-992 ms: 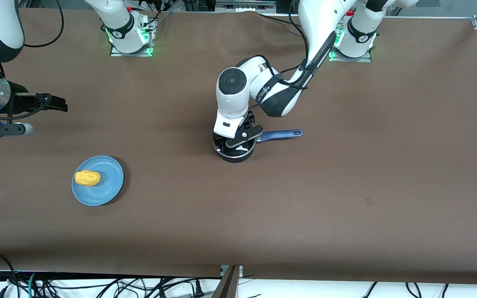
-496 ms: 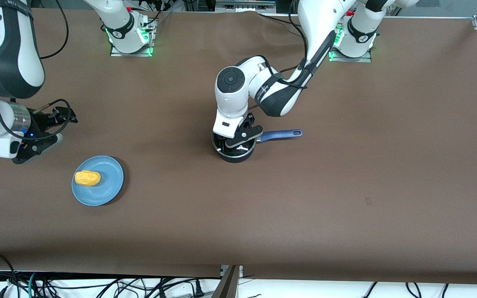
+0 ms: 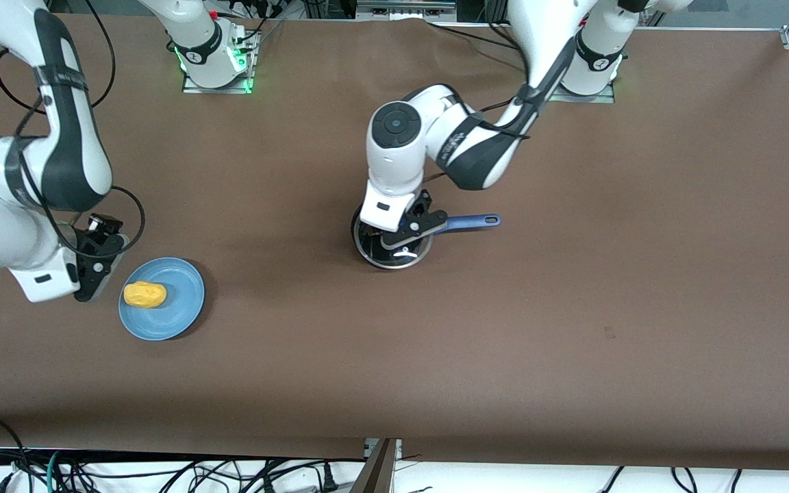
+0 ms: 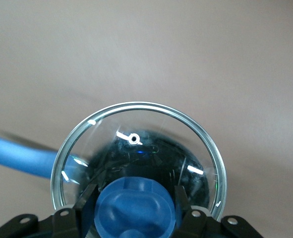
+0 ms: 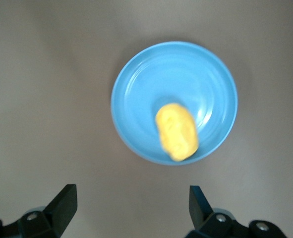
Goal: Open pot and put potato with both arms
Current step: 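Lift the lid aside with the left gripper while the right gripper grasps the potato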
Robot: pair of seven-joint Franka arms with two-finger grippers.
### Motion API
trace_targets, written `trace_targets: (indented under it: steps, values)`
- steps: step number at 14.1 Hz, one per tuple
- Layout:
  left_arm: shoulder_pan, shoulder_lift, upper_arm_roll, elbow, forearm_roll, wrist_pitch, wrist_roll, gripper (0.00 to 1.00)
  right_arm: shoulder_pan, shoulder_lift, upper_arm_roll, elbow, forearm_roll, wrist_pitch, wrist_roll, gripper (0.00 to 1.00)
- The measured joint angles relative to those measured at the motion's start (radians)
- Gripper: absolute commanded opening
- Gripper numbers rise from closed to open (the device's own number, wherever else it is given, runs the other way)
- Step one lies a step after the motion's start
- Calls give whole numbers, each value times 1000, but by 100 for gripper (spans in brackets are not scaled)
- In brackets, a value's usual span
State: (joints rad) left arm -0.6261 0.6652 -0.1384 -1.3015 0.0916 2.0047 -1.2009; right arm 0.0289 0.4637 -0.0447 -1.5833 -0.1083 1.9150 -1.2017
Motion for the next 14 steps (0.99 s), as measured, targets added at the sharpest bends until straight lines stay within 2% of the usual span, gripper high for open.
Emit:
trace_targets:
  steps: [3, 8, 10, 13, 14]
  values:
    - [147, -85, 9, -30, -57, -48, 281, 54, -7, 79, -2, 0, 0, 168, -194, 100]
    - [478, -219, 26, -220, -85, -68, 921, 54, -29, 191, -5, -4, 1, 310, -277, 100]
    - [545, -237, 96, -283, -105, -67, 1143, 55, -33, 220, -5, -9, 1, 326, -278, 100]
    - [563, -239, 262, -371, -166, -21, 1442, 55, -35, 238, -5, -28, 1, 326, -279, 98]
    - [574, -239, 293, -410, -176, 24, 1507, 55, -35, 238, -5, -34, 2, 327, -279, 81]
